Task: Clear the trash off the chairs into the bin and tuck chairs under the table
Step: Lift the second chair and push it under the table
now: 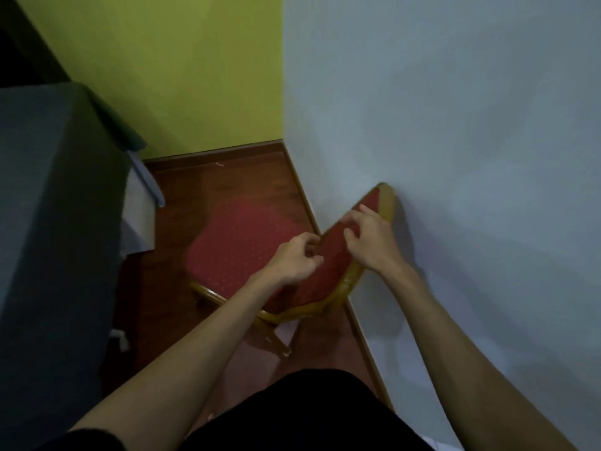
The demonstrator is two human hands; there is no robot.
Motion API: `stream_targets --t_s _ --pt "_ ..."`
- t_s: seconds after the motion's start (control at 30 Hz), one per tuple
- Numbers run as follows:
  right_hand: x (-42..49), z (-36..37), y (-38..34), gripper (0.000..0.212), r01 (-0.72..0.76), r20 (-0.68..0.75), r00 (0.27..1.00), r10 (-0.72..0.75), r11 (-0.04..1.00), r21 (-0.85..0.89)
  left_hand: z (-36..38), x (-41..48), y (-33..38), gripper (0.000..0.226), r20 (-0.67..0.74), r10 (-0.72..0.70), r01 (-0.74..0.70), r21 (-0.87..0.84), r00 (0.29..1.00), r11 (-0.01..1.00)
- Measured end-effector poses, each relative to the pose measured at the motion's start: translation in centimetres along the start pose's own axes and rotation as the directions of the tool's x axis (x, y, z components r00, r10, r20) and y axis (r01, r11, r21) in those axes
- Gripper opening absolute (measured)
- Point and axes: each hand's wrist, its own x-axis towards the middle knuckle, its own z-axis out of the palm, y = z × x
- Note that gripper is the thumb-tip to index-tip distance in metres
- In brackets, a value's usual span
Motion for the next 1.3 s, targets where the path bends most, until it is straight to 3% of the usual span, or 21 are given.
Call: stream_targets --t_s 0.1,0.17,0.23,0.33,0.43,0.5,0.53,0.6,0.73,1.13,1.3 --pt "-0.2 -0.8 1.5 0.034 0.018 -0.120 0.993 -0.014 0.999 0.029 3.3 1.4 2.6 0.067 0.134 0.027 -0.034 0.052 0.991 0.998" --pt "0.1 -1.1 2.5 0.049 -0.106 -0.222 0.967 0.127 0.989 0.105 5.2 1.7 3.6 0.075 0.208 0.020 -0.041 0.095 0.978 0.995" --pt "0.7 -1.5 3.3 0.072 -0.280 -0.168 0.929 0.329 0.924 0.259 6.7 1.6 3.9 0.086 0.247 0.011 -0.043 0.124 0.969 0.991" --pt "1.6 -2.1 3.4 0.100 -0.430 0.025 0.893 0.450 0.835 0.344 8.0 1.5 3.3 0.074 0.199 0.043 -0.069 0.123 0.979 0.990" --pt "2.7 -2.0 3.2 0.096 -0.574 0.102 0.787 0.608 0.663 0.481 8.5 1.3 3.2 0.069 0.165 0.049 -0.068 0.113 0.985 0.991" --pt "3.3 -2.0 3.2 0.067 -0.615 0.142 0.733 0.665 0.559 0.557 8.8 1.4 3.3 0.068 0.136 0.054 -0.070 0.112 0.989 0.991" --pt "3.6 -2.1 3.1 0.051 -0.611 0.154 0.727 0.669 0.529 0.589 9.0 1.3 3.2 0.072 0.119 0.050 -0.063 0.107 0.992 0.992" --pt "4.1 -2.0 3.2 0.044 -0.588 0.181 0.747 0.639 0.510 0.628 9.1 1.2 2.9 0.085 0.081 0.036 -0.043 0.092 0.996 0.995" --pt "5.3 -0.9 3.2 0.052 -0.566 0.228 0.785 0.576 0.519 0.640 8.6 0.8 2.6 0.090 0.005 -0.038 0.038 0.035 0.999 0.999" --pt "17.4 8.1 -0.1 0.070 -0.498 0.304 0.867 0.396 0.724 0.478 1.1 4.2 -0.9 0.087 -0.190 -0.209 0.197 -0.081 0.959 0.977" --pt "21.1 9.2 -6.3 0.070 -0.431 0.362 0.890 0.277 0.773 0.467 -2.8 7.3 -3.4 0.101 -0.215 -0.319 0.291 -0.151 0.923 0.945"
